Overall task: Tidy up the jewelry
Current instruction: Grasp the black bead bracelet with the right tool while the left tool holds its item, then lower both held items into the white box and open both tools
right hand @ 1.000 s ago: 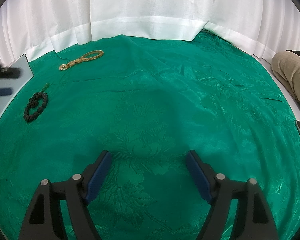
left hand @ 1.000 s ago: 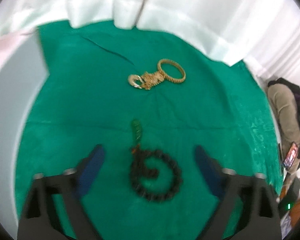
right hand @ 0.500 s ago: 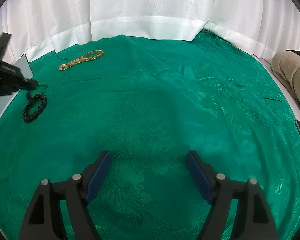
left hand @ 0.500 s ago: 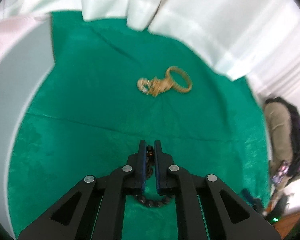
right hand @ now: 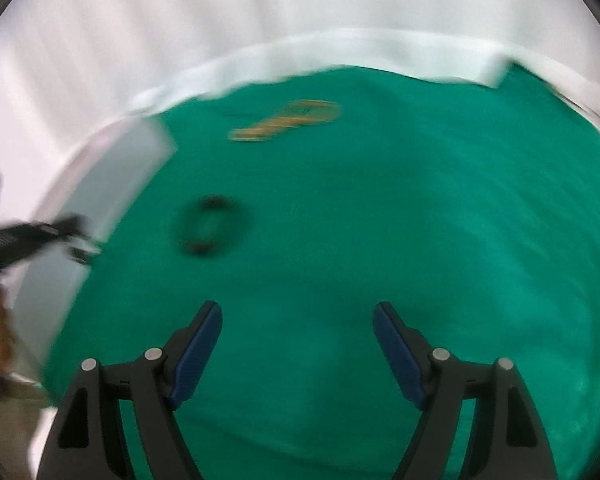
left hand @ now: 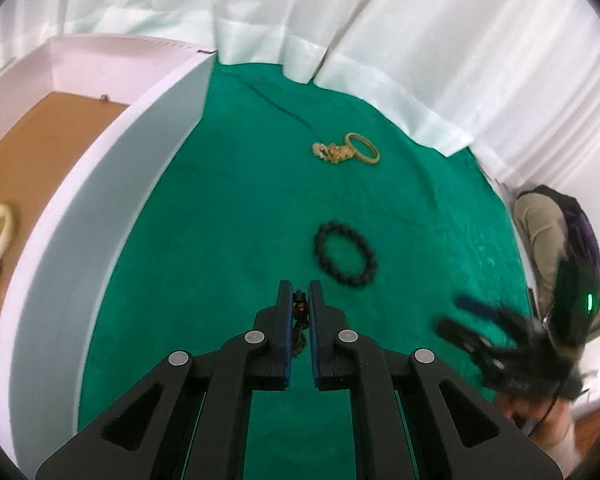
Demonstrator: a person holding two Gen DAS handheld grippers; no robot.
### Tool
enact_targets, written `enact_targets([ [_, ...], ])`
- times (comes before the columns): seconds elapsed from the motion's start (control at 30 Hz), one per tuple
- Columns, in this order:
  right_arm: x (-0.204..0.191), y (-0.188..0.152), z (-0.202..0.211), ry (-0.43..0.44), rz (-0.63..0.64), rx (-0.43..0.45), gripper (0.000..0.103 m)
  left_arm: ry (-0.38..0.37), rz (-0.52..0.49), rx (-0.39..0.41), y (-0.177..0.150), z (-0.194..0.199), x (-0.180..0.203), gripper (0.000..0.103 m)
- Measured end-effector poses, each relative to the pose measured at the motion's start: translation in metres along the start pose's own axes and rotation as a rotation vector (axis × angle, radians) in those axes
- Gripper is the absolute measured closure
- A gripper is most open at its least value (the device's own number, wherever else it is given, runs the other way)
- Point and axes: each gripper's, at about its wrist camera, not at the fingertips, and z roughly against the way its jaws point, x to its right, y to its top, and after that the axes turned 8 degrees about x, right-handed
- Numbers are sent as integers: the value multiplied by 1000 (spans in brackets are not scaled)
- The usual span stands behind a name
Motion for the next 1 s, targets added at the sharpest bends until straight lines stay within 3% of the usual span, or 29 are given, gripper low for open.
enact_targets([
  [0.07,-33,19,-30,6,98,-29,28,-3,10,10,-2,12,-3,98],
  [0.13,-55,32,-67,-21,179,-79,44,-3,19,24,-4,22,-6,98],
  [0.2,-65,36,-97,-29,209,-121,46,-4,24,36,-6,31,-9,98],
  [0.27,-70,36,-117,-35,239,-150,62,-1,22,46,-8,40,-12,98],
  [0.3,-72,34,-123,-49,250,-166,80,-3,21,49,-9,45,-13,98],
  [0.33,-73,35,-122,-66,259,-150,91,-8,19,57,-9,52,-14,98],
  [0.4,-70,37,-117,-41,213,-155,91,-20,18,75,-8,67,-15,98],
  [0.53,-61,58,-75,46,87,-81,91,-58,27,133,-1,110,-21,98],
  [0.63,-77,83,-34,140,56,-7,91,-46,26,211,5,152,-35,98],
  [0.83,-154,121,12,346,68,83,91,112,50,322,10,213,-90,98],
  [1.0,-234,128,8,492,130,88,91,263,117,319,13,217,-150,98],
])
